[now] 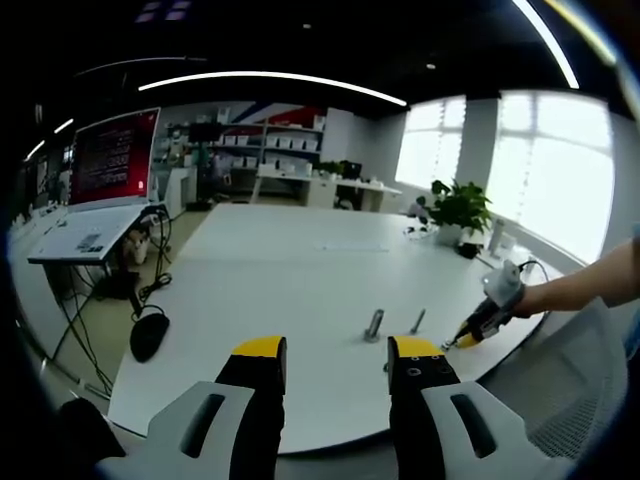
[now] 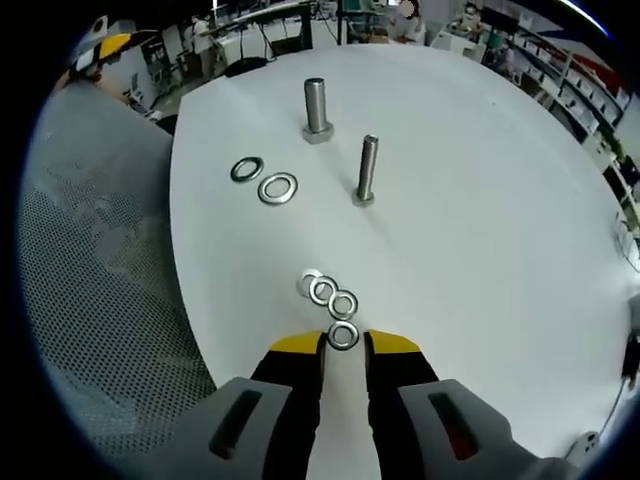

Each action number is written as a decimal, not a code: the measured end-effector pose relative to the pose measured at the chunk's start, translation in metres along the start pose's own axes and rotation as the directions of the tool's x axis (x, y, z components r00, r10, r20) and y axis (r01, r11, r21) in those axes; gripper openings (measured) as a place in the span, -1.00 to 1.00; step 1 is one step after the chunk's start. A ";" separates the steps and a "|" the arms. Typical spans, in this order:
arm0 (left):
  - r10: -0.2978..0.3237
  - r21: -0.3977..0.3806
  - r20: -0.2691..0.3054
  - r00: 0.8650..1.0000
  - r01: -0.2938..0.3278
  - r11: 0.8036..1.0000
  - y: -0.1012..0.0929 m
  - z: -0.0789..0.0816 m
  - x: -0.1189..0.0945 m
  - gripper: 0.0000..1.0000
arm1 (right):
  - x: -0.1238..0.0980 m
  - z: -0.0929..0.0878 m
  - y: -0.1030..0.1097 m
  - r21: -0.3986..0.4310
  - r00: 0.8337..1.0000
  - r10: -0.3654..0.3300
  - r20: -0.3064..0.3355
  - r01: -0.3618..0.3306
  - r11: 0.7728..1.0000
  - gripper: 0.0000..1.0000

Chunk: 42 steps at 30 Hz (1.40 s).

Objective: Place the washer onto the threaded stud by aligning its center hole with the stud, sliding it down to the base, and recovering from edge contact or off-axis alignment until the washer reaches the visible bottom stop.

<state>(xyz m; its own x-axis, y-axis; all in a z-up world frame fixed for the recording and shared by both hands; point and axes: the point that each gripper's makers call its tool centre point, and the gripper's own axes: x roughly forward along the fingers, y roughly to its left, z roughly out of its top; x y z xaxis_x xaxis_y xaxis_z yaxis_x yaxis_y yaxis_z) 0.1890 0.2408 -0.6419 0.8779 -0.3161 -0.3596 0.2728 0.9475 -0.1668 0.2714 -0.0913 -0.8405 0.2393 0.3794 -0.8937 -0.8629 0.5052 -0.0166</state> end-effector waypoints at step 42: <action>-0.004 0.002 -0.005 1.000 0.004 1.000 0.000 0.000 0.000 -0.23 | -0.039 0.083 0.002 -0.171 0.996 -0.003 0.085 0.018 0.985 -0.73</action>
<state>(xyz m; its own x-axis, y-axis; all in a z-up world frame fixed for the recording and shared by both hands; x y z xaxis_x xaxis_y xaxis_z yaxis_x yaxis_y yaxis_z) 0.1890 0.2404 -0.6422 0.8751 -0.3197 -0.3633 0.2767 0.9465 -0.1662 0.2968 -0.0412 -0.7683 0.2792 0.4427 -0.8521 -0.9218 0.3722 -0.1086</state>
